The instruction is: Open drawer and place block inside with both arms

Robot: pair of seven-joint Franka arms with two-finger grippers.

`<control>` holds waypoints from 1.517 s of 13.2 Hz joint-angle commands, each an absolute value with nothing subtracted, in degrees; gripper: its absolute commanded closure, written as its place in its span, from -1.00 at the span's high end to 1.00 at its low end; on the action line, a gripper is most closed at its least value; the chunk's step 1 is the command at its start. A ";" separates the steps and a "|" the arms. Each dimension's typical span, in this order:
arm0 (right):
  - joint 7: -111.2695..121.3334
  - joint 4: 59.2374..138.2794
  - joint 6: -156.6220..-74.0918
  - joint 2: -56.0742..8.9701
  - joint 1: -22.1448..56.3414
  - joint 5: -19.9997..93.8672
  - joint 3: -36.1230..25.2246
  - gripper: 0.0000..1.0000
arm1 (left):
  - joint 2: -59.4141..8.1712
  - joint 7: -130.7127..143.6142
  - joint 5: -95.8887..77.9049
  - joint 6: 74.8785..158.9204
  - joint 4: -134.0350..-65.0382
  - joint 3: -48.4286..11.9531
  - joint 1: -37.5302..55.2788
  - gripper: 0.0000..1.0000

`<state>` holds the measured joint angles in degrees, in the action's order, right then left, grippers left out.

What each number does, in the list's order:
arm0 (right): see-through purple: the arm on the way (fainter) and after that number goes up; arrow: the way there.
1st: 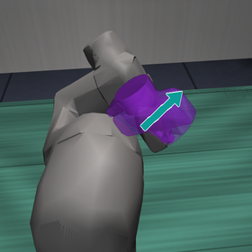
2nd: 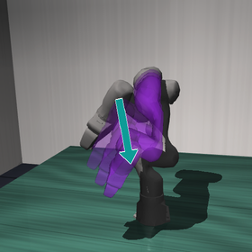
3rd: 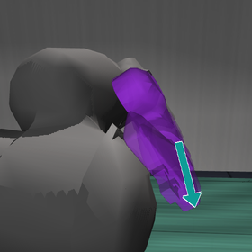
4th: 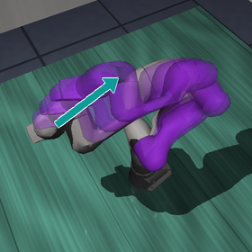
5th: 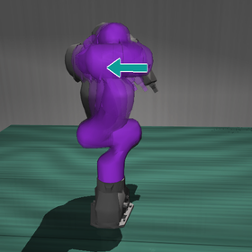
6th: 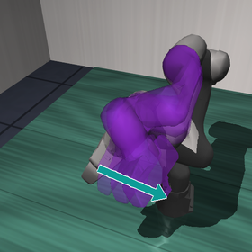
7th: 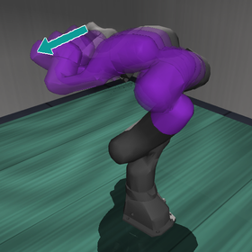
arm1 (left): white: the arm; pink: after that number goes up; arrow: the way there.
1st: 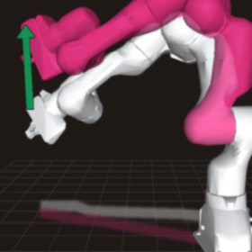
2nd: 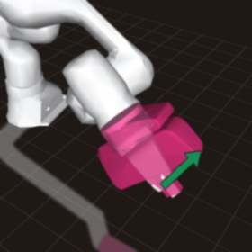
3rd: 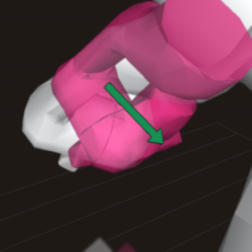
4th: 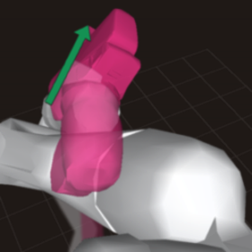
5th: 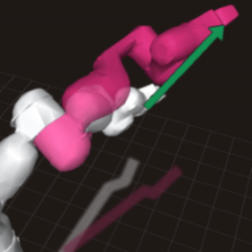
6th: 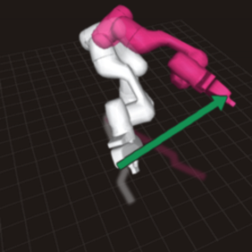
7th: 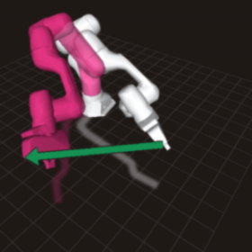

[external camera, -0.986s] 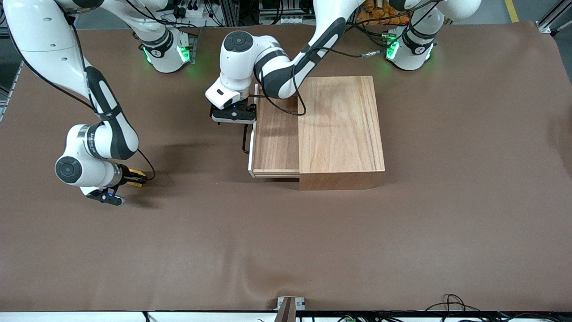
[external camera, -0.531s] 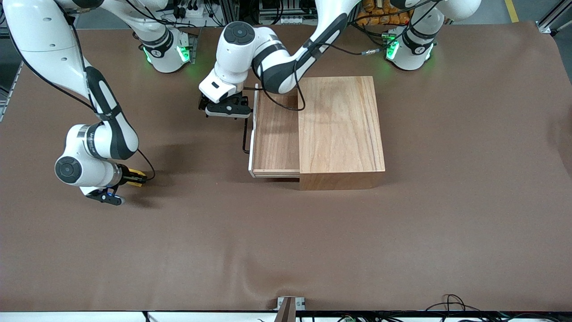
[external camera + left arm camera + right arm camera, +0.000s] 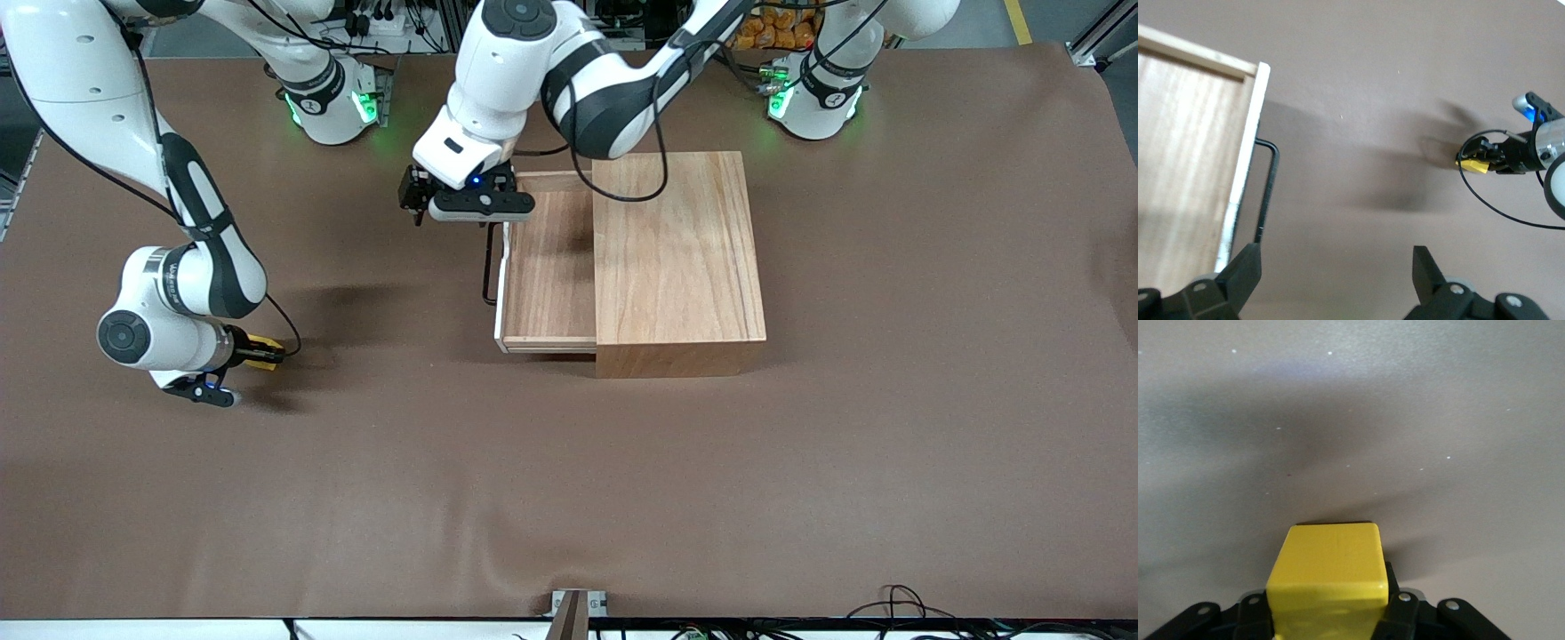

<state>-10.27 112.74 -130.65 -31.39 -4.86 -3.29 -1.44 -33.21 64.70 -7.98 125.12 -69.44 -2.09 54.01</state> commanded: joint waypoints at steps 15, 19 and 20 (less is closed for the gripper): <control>-8.00 86.94 -87.36 -14.15 12.02 5.97 6.86 -1.00 | -17.94 25.17 -8.35 94.50 -71.37 -2.11 27.44 1.00; -8.00 84.11 -91.73 -17.66 20.28 11.34 6.77 -1.00 | -15.21 18.56 -8.78 88.16 -71.45 -2.64 20.24 1.00; -9.39 84.11 -93.50 -18.54 23.52 11.16 6.68 -1.00 | -14.60 16.98 -8.79 86.85 -71.54 -2.72 18.21 1.00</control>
<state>-8.29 86.50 -91.67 -15.27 18.75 10.03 7.43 -17.02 20.15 -7.98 88.97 -69.73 -1.92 21.86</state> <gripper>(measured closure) 0.441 0.000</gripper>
